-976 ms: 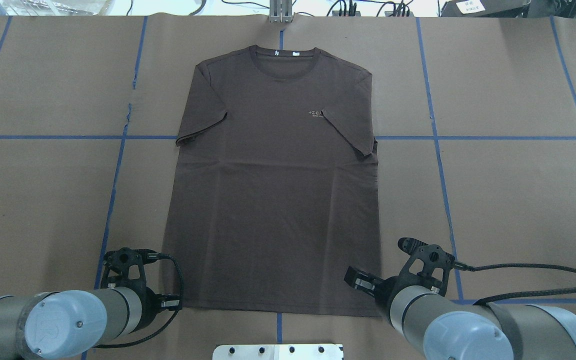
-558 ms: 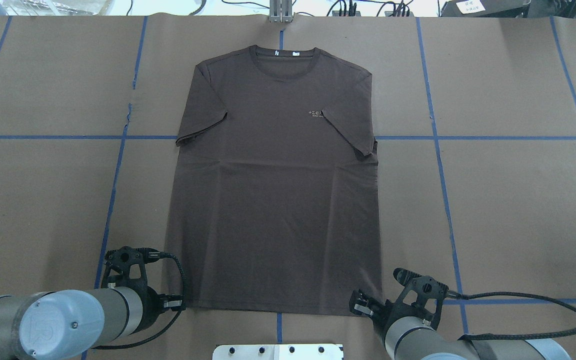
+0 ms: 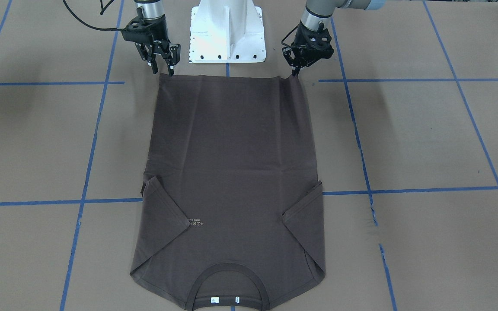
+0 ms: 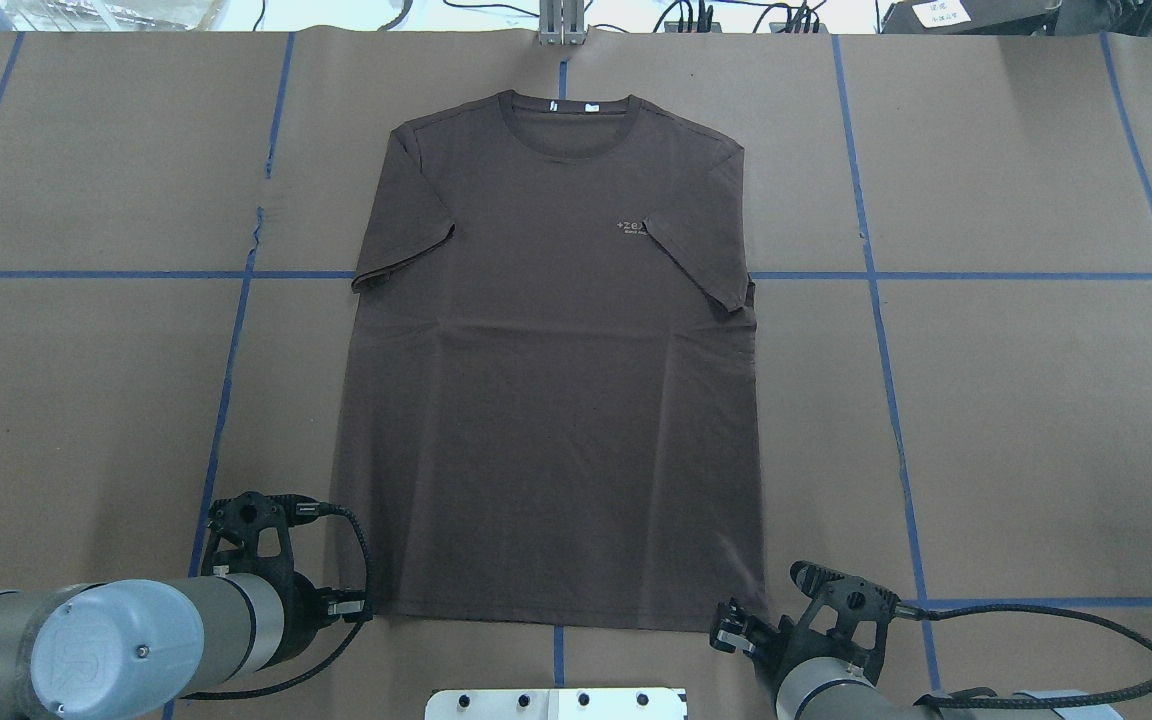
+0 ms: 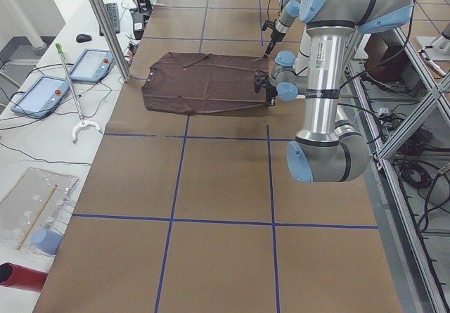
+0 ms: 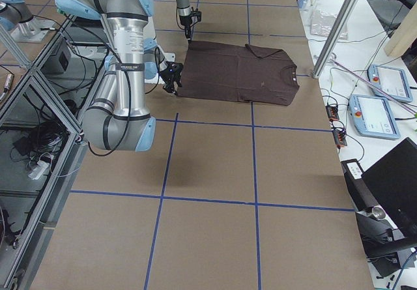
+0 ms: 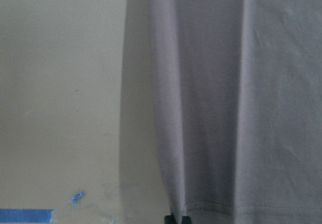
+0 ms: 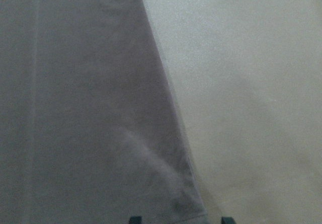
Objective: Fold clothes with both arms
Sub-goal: 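Grasp the hem corners with both grippers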
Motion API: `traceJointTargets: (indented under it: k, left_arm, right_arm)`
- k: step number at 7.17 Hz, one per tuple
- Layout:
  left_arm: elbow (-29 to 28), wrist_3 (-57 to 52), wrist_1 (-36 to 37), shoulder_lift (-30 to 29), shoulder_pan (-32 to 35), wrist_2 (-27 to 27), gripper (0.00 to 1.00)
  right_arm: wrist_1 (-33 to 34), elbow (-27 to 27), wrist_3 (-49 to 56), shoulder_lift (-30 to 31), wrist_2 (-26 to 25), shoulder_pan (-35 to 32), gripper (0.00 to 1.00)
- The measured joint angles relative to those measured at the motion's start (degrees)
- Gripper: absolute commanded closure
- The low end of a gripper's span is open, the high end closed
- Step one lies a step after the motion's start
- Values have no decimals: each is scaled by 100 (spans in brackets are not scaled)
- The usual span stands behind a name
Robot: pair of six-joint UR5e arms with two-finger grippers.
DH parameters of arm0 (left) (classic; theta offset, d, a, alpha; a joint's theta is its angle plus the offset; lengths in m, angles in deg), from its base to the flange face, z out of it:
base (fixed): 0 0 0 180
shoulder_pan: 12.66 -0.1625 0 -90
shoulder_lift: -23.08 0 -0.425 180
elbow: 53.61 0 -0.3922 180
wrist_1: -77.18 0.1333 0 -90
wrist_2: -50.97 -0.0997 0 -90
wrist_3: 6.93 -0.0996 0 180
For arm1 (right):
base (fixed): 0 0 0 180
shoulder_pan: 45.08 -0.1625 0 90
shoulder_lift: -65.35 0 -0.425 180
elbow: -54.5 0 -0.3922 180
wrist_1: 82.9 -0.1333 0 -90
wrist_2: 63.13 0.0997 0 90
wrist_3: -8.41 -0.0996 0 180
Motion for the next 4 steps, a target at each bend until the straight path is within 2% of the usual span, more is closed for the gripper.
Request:
traceJointTargets:
  k: [2,3,4]
  left_arm:
    - [34,0,0,10,0,0,100]
    - [48,0,0,14,0,0,100]
    - [54,0,0,16,0,0,100]
  right_arm:
    - [-1,-99,-1,-3,-13,15,45]
    - [-5,-136,-1,-6,-15,15,60]
    - [-13,-155,-1,-15,-15,15,91]
